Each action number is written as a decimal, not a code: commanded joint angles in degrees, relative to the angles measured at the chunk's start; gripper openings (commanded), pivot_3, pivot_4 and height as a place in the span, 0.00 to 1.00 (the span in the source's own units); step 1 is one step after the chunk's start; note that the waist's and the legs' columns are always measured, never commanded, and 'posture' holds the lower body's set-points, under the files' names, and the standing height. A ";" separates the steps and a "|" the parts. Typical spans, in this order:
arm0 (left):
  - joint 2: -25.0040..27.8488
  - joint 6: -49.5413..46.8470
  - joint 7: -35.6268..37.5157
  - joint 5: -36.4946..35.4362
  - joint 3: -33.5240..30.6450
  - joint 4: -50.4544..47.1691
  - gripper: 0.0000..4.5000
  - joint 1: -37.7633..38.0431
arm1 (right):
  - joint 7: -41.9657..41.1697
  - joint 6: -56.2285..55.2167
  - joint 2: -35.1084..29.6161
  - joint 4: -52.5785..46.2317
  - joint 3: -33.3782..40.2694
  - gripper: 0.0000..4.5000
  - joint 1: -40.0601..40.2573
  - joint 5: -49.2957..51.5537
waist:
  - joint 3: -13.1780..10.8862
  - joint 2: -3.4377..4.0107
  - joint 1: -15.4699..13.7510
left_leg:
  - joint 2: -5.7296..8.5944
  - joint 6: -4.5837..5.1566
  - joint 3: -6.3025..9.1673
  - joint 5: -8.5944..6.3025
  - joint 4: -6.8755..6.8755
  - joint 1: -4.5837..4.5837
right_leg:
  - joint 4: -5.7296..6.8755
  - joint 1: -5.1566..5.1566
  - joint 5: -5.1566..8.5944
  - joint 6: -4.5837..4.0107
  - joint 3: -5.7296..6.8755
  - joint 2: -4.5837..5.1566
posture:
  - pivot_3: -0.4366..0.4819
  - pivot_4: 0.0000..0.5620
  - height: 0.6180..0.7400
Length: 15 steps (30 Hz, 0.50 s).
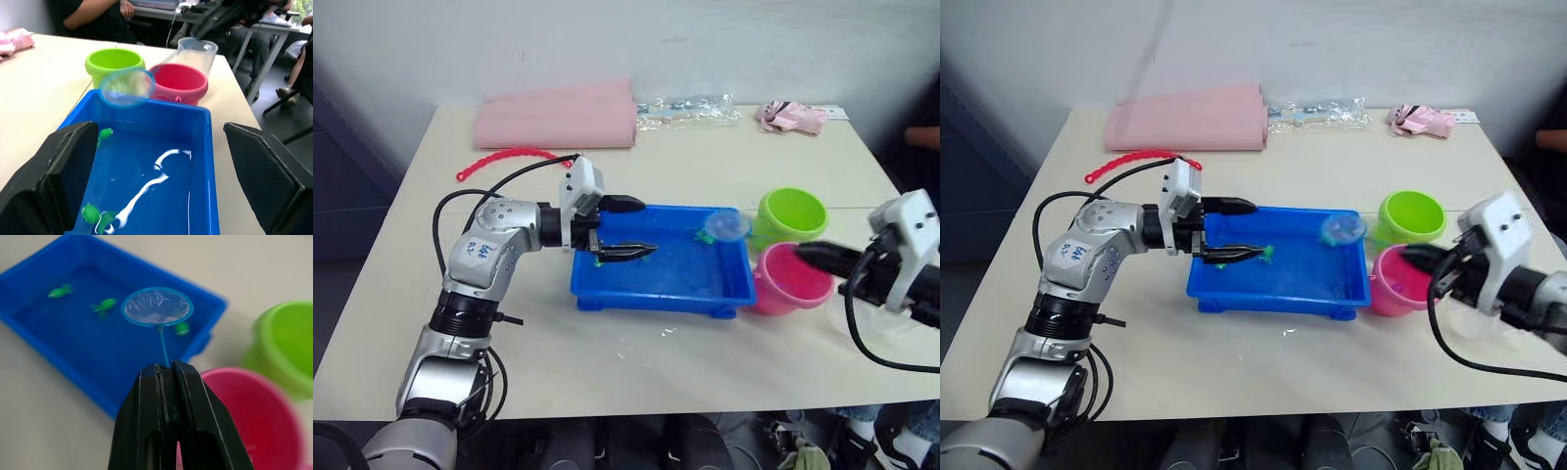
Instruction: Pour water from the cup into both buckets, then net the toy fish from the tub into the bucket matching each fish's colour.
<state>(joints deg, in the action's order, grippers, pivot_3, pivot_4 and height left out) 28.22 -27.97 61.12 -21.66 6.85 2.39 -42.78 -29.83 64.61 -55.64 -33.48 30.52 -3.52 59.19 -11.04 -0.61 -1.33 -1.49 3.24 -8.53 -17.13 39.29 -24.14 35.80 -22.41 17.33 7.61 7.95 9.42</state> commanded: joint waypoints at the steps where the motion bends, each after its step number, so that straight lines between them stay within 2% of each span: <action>1: 0.71 0.52 -0.25 -0.08 -0.45 -3.25 0.99 0.29 | 4.45 3.06 1.70 -2.42 -3.25 0.00 -0.06 2.25 | 0.00 0.00 -0.02 | 0.02 0.00 -0.02 0.00 0.00 0.00 | 0.01 -0.01 0.00 0.00 -0.01 0.00 | 0.48 0.27 0.98; 9: 0.71 -1.99 -3.25 -1.13 -1.77 -6.64 0.99 0.62 | 16.63 1.57 10.90 2.83 -10.08 0.00 -4.02 -5.46 | 0.01 0.00 0.01 | 0.05 -0.01 -0.13 0.01 -0.01 0.00 | 0.08 -0.08 0.00 0.01 -0.06 -0.02 | 0.48 0.27 0.98; 15: 0.91 -2.55 -4.14 -1.48 -1.81 -7.15 0.99 0.56 | 20.79 -2.17 15.39 5.54 -12.96 0.00 -8.54 -12.25 | 0.01 0.00 0.02 | 0.03 -0.01 -0.20 0.01 -0.03 -0.01 | 0.08 -0.13 0.00 0.01 -0.11 -0.06 | 0.48 0.27 0.98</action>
<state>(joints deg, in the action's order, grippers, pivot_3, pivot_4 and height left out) 28.69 -30.62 57.16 -22.21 6.58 -2.09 -41.92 -10.27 64.59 -40.51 -27.77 17.29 -11.10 49.30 -11.03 -0.61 -1.31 -1.46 3.22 -8.73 -17.11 39.26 -24.15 35.88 -22.54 17.33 7.62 7.84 9.36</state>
